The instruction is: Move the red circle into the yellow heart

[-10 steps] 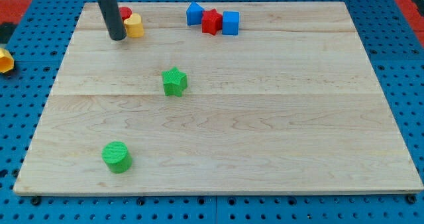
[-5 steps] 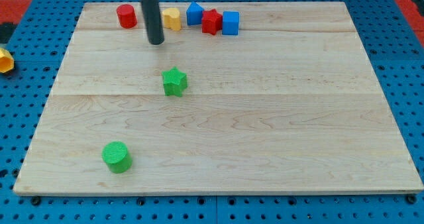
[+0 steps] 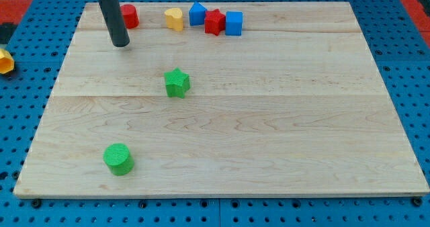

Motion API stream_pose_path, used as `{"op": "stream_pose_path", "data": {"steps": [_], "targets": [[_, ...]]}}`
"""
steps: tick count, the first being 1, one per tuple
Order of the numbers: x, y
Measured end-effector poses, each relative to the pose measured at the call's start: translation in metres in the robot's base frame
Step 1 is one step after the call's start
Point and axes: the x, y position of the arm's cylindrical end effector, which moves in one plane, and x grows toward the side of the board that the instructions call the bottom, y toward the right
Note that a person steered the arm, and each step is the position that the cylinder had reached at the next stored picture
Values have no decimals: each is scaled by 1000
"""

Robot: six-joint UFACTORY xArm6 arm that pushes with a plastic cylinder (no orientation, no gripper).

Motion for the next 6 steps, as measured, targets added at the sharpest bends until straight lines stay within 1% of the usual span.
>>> {"op": "stream_pose_path", "data": {"steps": [2,3,4,6], "targets": [[0,-36],[-15,-47],[-43,-47],[-75,-39]]}}
